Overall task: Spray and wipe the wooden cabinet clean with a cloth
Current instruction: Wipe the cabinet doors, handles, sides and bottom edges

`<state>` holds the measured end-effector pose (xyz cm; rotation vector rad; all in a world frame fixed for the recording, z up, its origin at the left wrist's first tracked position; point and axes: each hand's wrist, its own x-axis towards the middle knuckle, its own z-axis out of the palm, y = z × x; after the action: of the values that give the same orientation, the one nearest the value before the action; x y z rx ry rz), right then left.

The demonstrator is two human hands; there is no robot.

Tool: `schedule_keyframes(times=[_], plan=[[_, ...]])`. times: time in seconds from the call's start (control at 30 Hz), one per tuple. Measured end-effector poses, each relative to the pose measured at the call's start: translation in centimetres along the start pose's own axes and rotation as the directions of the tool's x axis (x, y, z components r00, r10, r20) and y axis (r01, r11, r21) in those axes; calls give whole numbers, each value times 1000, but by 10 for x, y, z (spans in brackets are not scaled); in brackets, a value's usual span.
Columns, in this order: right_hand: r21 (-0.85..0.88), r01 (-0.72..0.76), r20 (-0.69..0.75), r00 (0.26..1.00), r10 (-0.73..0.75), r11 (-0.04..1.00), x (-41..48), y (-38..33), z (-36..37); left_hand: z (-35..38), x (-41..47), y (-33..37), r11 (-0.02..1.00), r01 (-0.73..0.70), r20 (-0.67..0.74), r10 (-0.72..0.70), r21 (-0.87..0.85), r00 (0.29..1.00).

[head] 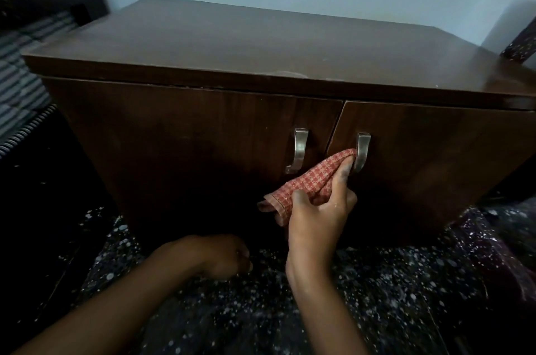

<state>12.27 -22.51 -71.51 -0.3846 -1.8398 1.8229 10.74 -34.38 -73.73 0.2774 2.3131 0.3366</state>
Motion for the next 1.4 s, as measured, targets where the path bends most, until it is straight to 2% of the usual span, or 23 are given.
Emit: schedule_keyframes(times=[0.1,0.17,0.33,0.47,0.57,0.67,0.73,0.83,0.93,1.03,1.1,1.17,1.27,1.33,1.4], plan=[[142,-93,54,995,86,985,8,-6,-4,1,2,0,1000,4,1,-4,-18,1000],[128,-44,57,998,37,991,9,-8,-3,1,4,1,1000,1,5,-1,-31,1000],[-86,180,-36,982,-184,980,4,21,0,5,9,-2,1000,13,52,-12,-27,999],[-392,360,-23,916,-400,847,6,58,-7,7,12,-7,1000,12,63,-12,-3,998],[-559,345,25,916,-401,754,4,90,-19,9,15,-6,1000,16,57,-16,0,998],[-539,258,-65,936,-345,802,10,111,-39,11,19,-7,1000,16,83,-14,-21,996],[-542,276,-71,926,-370,794,20,109,-50,11,20,-7,1000,10,97,-8,-16,995],[-595,391,-10,870,-493,702,38,87,-59,11,19,-4,1000,10,122,-9,-6,993],[-618,549,95,763,-640,563,62,66,-71,12,21,-1,1000,2,123,-3,7,992],[-607,653,193,674,-713,453,82,52,-90,12,19,0,1000,-4,138,6,-11,990],[-550,675,242,692,-680,492,87,43,-98,12,18,1,999,-5,148,11,-41,989],[-448,641,307,765,-566,624,91,34,-103,12,15,4,998,-10,155,19,-62,988],[-300,481,379,853,-360,824,93,24,-104,11,11,9,996,-29,162,42,-83,986],[-296,427,373,875,-308,855,93,19,-101,8,6,16,995,-54,163,67,-82,984],[-348,465,368,866,-337,814,92,14,-97,5,1,23,994,-81,159,93,-77,983]])
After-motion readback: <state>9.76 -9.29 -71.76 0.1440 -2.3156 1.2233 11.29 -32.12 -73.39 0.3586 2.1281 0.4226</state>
